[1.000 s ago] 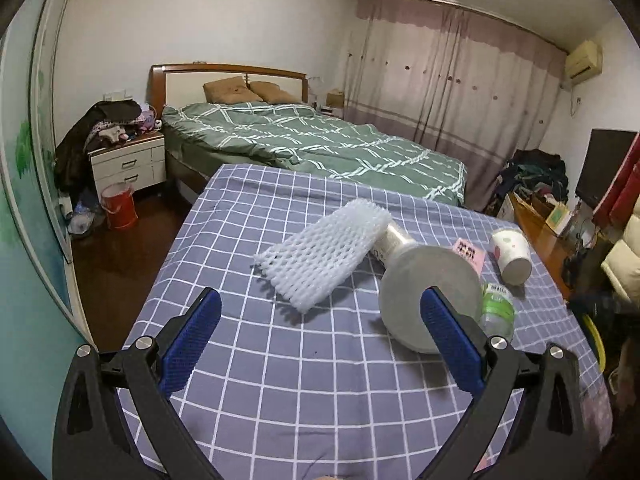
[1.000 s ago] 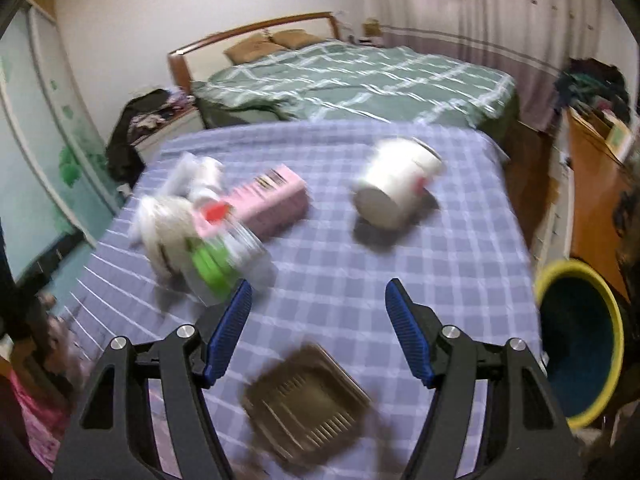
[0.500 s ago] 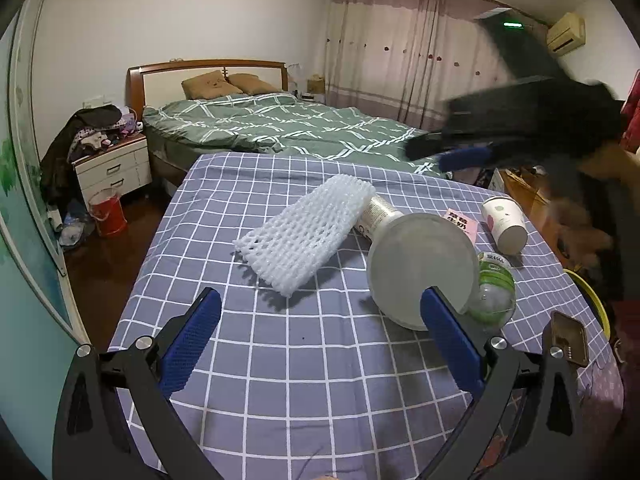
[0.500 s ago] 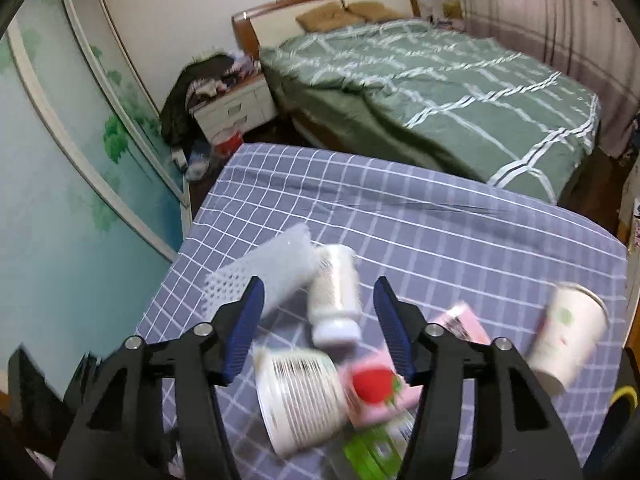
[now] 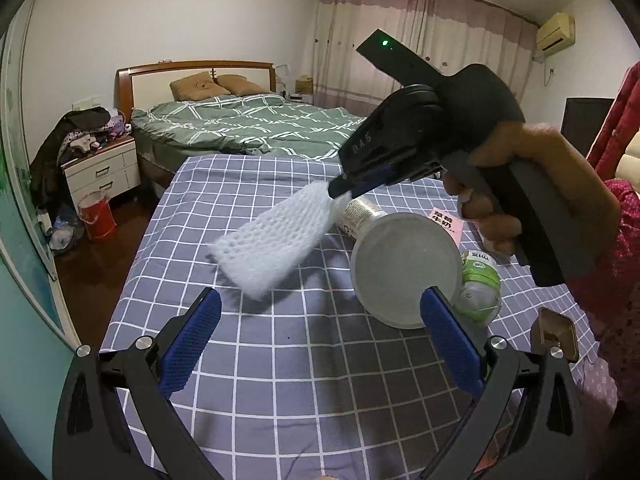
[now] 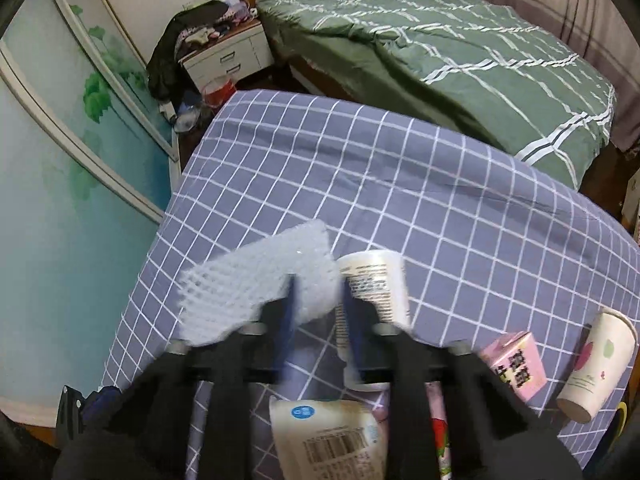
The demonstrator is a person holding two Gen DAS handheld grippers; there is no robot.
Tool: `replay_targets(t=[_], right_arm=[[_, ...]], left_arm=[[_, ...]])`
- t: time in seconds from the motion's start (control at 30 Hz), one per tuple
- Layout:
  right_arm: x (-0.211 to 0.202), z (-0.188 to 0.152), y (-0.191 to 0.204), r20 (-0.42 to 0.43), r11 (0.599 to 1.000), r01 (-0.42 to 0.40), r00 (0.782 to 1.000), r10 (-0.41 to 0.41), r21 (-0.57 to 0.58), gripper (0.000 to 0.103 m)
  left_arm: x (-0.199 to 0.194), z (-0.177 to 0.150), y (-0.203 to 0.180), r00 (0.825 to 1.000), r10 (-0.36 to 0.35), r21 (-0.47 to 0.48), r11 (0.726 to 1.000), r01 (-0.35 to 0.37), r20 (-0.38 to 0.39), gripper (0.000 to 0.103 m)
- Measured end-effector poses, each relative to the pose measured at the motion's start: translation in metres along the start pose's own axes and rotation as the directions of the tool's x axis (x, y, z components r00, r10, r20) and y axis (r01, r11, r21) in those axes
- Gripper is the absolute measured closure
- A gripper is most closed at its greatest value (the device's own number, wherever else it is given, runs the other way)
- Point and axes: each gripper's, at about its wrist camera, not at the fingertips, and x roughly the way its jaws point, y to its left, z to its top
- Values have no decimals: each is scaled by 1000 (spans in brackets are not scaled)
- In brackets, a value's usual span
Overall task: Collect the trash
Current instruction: 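Close the right tool on the white foam mesh sleeve, then carry the foam mesh with the right tool into the bin and open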
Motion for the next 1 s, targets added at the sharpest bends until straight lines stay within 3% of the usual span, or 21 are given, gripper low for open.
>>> replay_targets(t=[0.3, 0.5, 0.73, 1.0], right_arm=[[-42, -6, -1, 108, 998, -55, 993, 55, 0, 94], [-104, -23, -12, 246, 999, -43, 968, 43, -7, 94], [-175, -67, -53, 406, 998, 8, 913, -29, 55, 94], [-239, -158, -129, 506, 972, 75, 843, -182, 224, 94]], left_arm=[[-2, -1, 1, 1000, 1, -3, 1000, -1, -1, 5], [0, 0, 0, 1000, 1, 1, 1000, -1, -5, 5], [0, -1, -4, 1000, -13, 18, 1000, 13, -5, 5], [-3, -4, -17, 999, -49, 60, 997, 49, -5, 5]])
